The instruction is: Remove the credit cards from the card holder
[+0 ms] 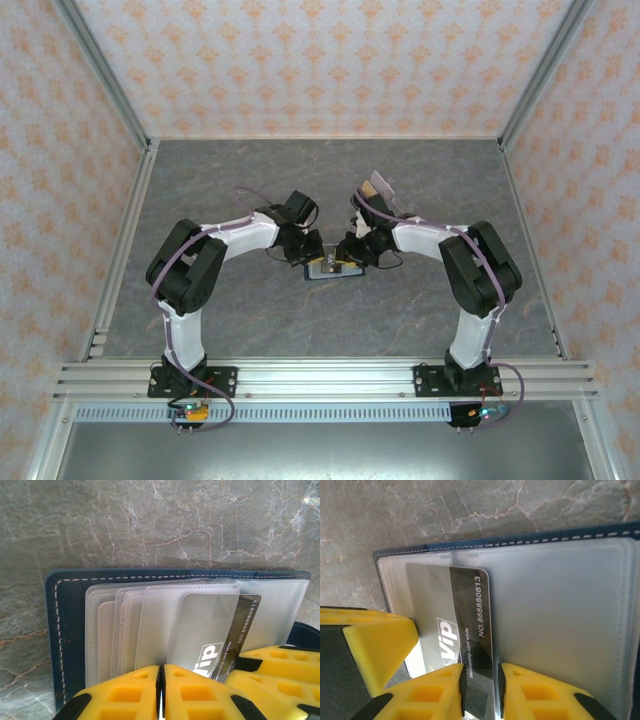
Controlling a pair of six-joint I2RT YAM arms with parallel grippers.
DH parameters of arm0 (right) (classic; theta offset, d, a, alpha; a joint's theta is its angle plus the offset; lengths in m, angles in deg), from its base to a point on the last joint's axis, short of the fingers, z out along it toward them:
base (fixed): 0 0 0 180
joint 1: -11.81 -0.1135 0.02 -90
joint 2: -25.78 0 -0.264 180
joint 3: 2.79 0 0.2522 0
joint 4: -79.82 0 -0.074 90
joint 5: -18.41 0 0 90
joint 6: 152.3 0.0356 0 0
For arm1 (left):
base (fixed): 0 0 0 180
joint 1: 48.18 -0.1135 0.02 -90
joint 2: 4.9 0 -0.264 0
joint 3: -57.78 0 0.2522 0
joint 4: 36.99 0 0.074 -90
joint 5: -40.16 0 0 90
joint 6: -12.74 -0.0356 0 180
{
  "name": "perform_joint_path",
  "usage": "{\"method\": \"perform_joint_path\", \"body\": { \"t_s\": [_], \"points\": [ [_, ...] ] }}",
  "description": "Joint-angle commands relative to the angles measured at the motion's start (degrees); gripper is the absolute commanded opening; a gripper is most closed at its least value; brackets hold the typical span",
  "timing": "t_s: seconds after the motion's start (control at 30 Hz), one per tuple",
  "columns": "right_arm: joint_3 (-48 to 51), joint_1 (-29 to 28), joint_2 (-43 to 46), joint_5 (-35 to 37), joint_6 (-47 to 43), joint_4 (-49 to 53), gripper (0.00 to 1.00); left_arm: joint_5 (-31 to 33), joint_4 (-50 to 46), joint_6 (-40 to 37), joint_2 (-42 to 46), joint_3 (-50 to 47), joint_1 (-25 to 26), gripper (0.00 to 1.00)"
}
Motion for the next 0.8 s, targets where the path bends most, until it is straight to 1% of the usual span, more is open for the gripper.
{"method": "perform_joint_path", "body": {
  "t_s": [0.0, 0.33, 0.47, 0.6, 0.77],
  "points": [
    [0.79, 0.38, -0.86, -0.91, 0.96, -2.71, 0.25, 4.05, -2.36, -0.79, -1.84, -2.24, 0.11, 0.11],
    [1.07, 0.6, -2.48, -1.8, 1.62, -5.55, 0.25, 3.94, -2.33, -0.98, -2.19, -2.41, 0.18, 0.11],
    [1.69, 0.67, -3.65, -4.74, 1.8, -8.92, 0.25, 3.96, -2.24, -0.88, -2.29, -2.63, 0.19, 0.11],
    [2.79, 0.8, -3.19, -4.65, 1.84, -10.6, 0.18, 4.19, -2.7, -0.98, -2.2, -2.14, 0.12, 0.11],
    [3.88, 1.42, -0.32, -1.77, 0.89, -9.36, 0.07, 3.81, -2.53, -0.35, -1.67, -1.79, 0.13, 0.12]
  ]
}}
